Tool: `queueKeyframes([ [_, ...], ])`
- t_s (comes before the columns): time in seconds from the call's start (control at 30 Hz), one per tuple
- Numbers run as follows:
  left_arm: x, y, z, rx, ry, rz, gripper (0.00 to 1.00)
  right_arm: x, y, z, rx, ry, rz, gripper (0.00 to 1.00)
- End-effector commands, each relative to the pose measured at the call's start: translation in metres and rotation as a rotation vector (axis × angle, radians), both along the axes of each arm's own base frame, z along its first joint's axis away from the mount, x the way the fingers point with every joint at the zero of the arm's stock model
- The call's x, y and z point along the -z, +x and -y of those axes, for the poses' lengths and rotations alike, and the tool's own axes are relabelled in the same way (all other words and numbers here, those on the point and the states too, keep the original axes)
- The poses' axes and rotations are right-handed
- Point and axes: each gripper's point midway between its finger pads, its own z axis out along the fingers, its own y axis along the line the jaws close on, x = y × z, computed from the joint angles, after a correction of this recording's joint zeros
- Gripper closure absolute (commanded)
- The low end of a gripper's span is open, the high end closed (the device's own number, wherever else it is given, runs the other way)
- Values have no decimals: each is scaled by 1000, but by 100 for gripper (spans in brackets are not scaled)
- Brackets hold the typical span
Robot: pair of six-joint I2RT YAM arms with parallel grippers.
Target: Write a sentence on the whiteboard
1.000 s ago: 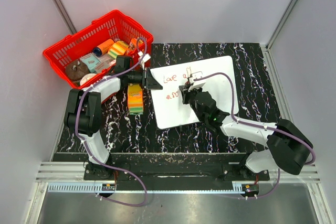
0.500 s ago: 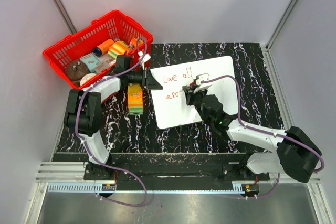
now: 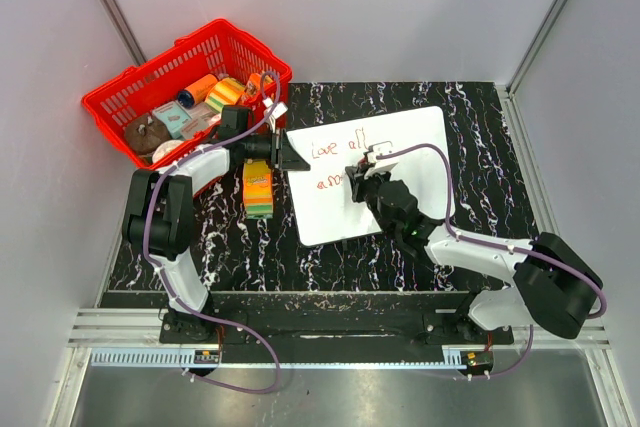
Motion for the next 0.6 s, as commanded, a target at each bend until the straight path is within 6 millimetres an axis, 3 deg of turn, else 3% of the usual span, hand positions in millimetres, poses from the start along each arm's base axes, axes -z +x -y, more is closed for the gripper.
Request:
queueKeyframes([
  [0.0,38,72,-29,-168,315,379,100,-36,7,3,38,80,78,100],
  [0.17,38,72,-29,-167,319,383,100,-36,11,4,57,72,78,100],
  [0.57,37,73,-28,-165,319,389,100,-15,17,13,106,49,34,100],
])
